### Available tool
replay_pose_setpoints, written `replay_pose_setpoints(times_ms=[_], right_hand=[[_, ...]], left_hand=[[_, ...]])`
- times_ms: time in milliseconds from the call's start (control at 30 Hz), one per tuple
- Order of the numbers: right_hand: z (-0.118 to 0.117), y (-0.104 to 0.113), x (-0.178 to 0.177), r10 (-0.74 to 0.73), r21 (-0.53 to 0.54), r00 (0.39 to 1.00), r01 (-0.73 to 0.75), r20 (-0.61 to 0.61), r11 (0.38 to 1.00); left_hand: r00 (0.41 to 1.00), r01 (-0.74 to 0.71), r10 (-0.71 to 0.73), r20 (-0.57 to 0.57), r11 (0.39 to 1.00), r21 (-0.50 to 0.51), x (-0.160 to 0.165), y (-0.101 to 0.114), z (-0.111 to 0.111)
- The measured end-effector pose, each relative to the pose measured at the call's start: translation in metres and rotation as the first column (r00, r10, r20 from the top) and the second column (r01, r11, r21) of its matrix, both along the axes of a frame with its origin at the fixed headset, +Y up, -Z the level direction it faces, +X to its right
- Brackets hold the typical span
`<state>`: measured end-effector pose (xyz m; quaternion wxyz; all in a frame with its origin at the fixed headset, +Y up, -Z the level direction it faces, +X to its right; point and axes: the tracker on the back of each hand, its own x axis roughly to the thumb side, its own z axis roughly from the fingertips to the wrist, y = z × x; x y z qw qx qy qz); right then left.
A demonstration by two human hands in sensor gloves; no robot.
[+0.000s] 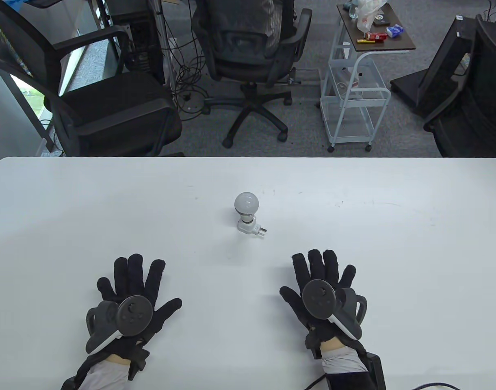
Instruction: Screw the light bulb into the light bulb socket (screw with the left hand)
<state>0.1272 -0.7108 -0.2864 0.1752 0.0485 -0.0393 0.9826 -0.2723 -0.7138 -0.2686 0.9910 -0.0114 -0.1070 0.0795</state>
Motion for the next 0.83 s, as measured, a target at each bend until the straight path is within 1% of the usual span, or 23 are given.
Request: replay_pose_setpoints(times_ms=[133,200,367,633,833], right_hand=[[0.0,-0.002,0.003,-0.031,0.008,0.999,0.031,-0.014,0.999],[-0.001,-0.004,0.004,-0.026,-0.017,0.999,0.026,-0.02,1.0],[-0.003,-0.009,0.006,-0.022,-0.041,1.0,0.021,-0.008,0.999],[-0.004,-0.013,0.003,-0.005,-0.075,1.0,0.003,-0.023,0.997],[-0.009,-0.022,0.003,0.01,-0.144,1.0,-0.014,-0.027,0.989]], left_hand=[[1.0,0.021,-0.022,-0.021,0.999,-0.024,0.0,-0.005,-0.003],[0.999,0.028,-0.029,-0.031,0.999,-0.035,-0.002,-0.008,-0.005],[0.998,0.045,-0.048,-0.033,0.996,-0.075,-0.003,-0.015,-0.007],[0.999,0.035,-0.038,-0.031,0.995,-0.094,-0.003,-0.015,-0.008],[1.0,0.012,-0.015,-0.027,0.994,-0.111,-0.004,-0.014,-0.009]])
